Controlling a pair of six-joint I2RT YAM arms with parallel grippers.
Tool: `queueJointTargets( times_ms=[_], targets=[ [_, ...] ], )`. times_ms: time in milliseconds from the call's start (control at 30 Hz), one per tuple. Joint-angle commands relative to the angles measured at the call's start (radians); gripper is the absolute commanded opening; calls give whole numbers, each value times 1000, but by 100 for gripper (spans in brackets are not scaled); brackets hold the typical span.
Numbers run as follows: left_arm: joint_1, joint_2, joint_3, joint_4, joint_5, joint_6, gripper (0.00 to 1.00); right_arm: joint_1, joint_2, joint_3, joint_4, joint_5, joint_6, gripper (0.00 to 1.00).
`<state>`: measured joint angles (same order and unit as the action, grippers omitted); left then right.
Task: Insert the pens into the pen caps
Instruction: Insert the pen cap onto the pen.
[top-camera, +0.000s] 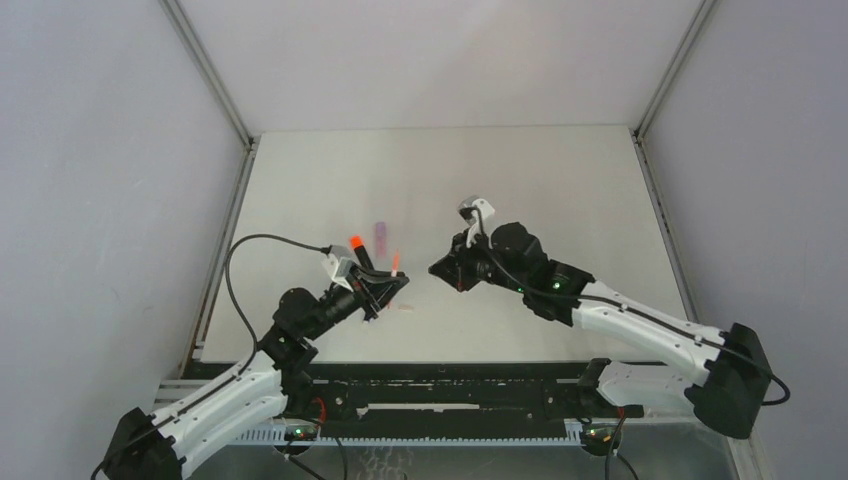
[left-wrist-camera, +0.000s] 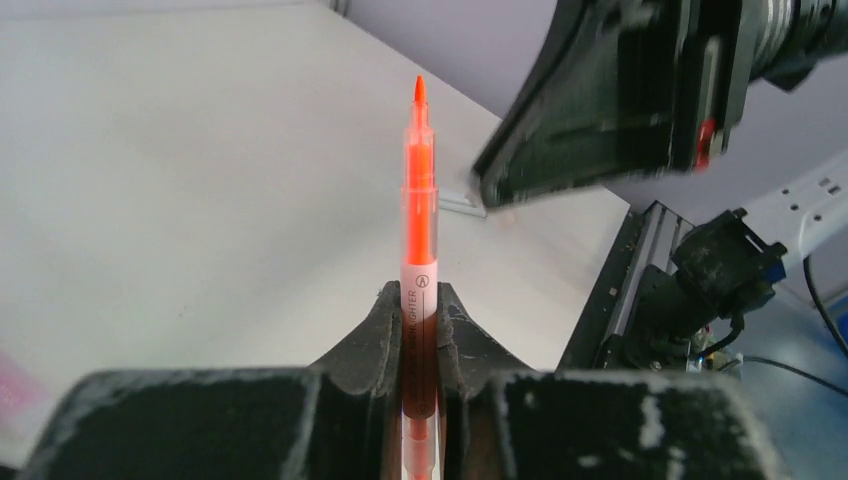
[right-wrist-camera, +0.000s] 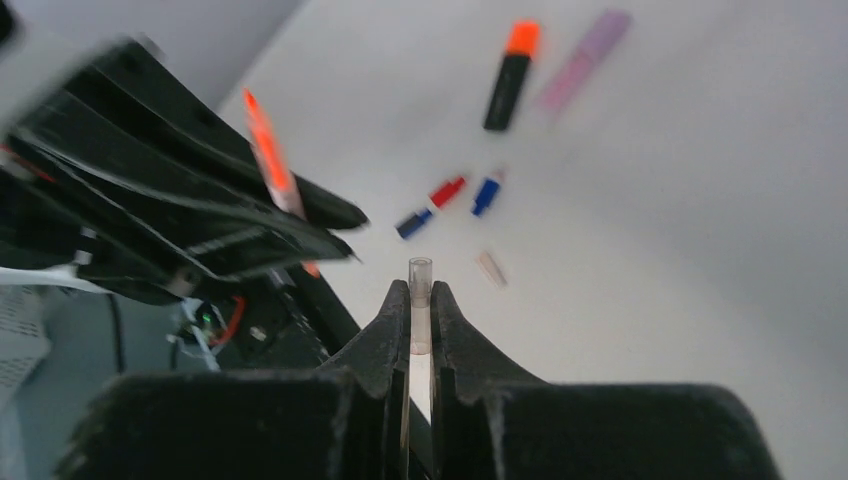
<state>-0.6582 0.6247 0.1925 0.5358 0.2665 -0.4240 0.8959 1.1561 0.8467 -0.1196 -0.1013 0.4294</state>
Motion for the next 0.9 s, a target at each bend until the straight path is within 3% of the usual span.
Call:
queueJointTargets(
  times_ms=[0,267,867],
  targets=[
    [-73,-14,-38,165,-26,130,0,-16,-105,-39,241,-70,96,0],
    [-106,-5,-46,196,18,143,0,23,-140,-126,592,-113,159,0],
    [-107,-22,-36,168,40,148,0,105,-62,-128,754,-2,61,0]
  ],
)
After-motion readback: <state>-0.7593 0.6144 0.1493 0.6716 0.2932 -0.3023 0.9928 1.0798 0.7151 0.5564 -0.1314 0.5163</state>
